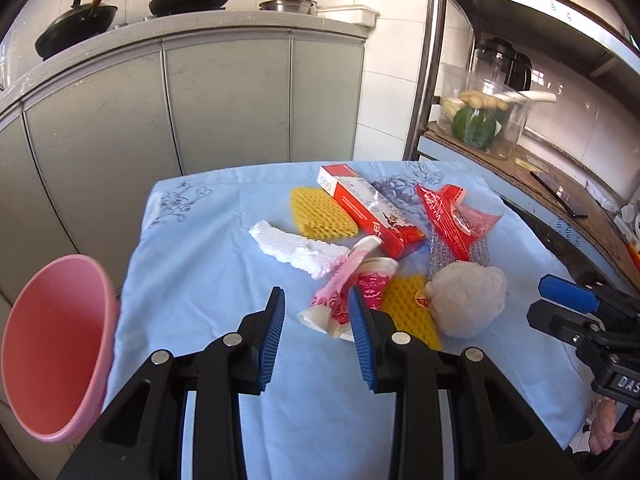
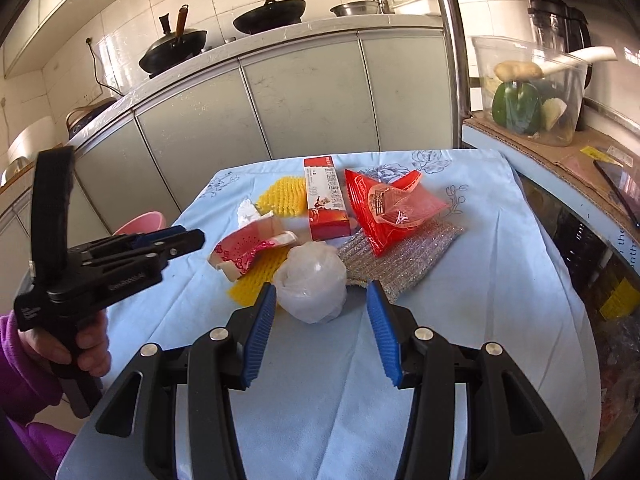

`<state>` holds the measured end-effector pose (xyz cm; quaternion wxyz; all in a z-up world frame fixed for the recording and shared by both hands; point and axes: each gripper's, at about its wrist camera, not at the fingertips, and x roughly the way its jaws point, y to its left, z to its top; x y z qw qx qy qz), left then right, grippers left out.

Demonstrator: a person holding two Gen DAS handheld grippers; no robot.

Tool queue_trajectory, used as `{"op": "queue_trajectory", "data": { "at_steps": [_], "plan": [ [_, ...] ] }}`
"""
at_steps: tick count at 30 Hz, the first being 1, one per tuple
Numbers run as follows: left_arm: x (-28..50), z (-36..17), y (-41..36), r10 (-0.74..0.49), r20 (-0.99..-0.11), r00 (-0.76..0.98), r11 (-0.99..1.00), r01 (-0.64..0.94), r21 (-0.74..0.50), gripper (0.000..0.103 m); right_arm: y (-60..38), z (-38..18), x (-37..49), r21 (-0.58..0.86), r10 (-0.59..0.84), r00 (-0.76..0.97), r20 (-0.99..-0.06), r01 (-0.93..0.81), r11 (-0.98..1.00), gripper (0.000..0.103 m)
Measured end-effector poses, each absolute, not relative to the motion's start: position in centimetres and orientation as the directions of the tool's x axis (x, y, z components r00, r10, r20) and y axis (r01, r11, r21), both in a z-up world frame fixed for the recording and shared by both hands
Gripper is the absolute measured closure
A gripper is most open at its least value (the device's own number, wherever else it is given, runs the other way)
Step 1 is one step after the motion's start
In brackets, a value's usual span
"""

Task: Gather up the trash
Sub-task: 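Move both open tools back over the remaining trash on the table, then grasp the pink-and-white packet with the left tool while the right tool grasps the white plastic bag ball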

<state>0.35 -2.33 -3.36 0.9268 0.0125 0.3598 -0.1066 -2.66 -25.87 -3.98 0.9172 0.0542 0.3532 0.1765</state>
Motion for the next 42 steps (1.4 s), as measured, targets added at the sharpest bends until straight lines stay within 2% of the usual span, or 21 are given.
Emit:
{"op": "queue_trajectory", "data": {
  "at_steps": [8,13,17,19,22,31,42],
  "plan": [
    [2.5,-4.7,-2.9,-0.195,-0.699,0.688,0.975,0.214,-0.061,0.072,-25.4,-4.8,-2.3,0.242,0.385,0.661,-0.644,-0.301,0.922,0.055],
    [3.2,-5.3,-3.2,-0.213,-0.722,0.658,0.969,0.236,-0.072,0.080,-25.2,-5.3,-2.1,0.254,0.393,0.645,-0.655,-0.302,0.919,0.055],
    [3.5,-5.8,-3.0,-0.222,-0.738,0.637,0.968,0.234,-0.088,0.083,-25.4,-5.8,-1.6,0.280,0.396,0.634,-0.664,-0.280,0.918,0.055],
    [3.6,-5.8,-2.9,-0.232,-0.737,0.635,0.967,0.236,-0.101,0.089,-25.5,-5.8,-1.5,0.289,0.398,0.634,-0.663,-0.273,0.917,0.055],
    [3.3,-5.6,-3.0,-0.234,-0.733,0.639,0.965,0.246,-0.093,0.092,-25.5,-5.5,-1.2,0.292,0.397,0.641,-0.657,-0.268,0.918,0.055],
    [0.4,-4.0,-2.7,-0.280,-0.699,0.658,0.954,0.271,-0.127,0.094,-25.3,-5.2,0.2,0.306,0.404,0.641,-0.653,-0.265,0.914,0.055],
    [-2.6,-2.4,-1.0,-0.296,-0.662,0.689,0.953,0.258,-0.157,0.094,-24.3,-6.6,2.1,0.305,0.391,0.605,-0.693,-0.246,0.920,0.055]
  ]
}}
